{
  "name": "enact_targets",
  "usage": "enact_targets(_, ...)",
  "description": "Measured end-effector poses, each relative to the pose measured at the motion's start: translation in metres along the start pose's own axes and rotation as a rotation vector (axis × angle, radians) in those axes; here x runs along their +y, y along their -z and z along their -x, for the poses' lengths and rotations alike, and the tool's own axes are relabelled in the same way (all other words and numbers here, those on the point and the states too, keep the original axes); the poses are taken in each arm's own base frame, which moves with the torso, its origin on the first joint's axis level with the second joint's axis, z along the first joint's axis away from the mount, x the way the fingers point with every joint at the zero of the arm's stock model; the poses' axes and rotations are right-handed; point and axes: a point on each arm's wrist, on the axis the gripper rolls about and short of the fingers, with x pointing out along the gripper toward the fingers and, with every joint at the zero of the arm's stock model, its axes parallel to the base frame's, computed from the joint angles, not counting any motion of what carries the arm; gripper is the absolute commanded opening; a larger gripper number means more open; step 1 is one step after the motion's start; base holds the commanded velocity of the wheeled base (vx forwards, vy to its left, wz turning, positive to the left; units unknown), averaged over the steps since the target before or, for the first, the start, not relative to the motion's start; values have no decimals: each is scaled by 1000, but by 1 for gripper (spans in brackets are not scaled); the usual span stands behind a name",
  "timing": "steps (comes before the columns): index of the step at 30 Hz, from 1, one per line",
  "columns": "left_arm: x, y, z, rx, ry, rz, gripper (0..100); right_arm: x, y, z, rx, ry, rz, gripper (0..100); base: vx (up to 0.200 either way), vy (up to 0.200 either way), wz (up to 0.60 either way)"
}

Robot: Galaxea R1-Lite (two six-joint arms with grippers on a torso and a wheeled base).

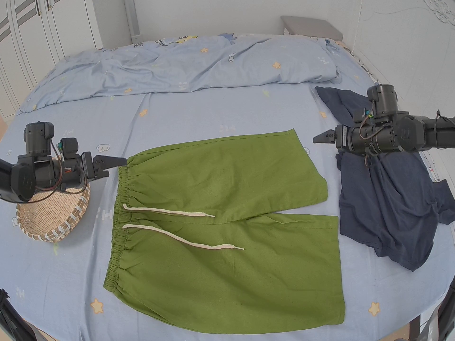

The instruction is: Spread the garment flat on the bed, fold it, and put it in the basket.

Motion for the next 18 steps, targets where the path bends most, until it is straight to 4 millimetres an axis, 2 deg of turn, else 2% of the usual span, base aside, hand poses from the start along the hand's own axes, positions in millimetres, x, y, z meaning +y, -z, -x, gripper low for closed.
enact_targets(9, -1, 65, 37, 112, -7, 150, 100, -5, 65, 35, 95, 24, -76, 100, 0, 0, 0)
enact_targets(18, 2, 150, 66, 277, 11, 217, 100, -10, 152, 71, 231, 46, -162, 100, 0, 0, 0)
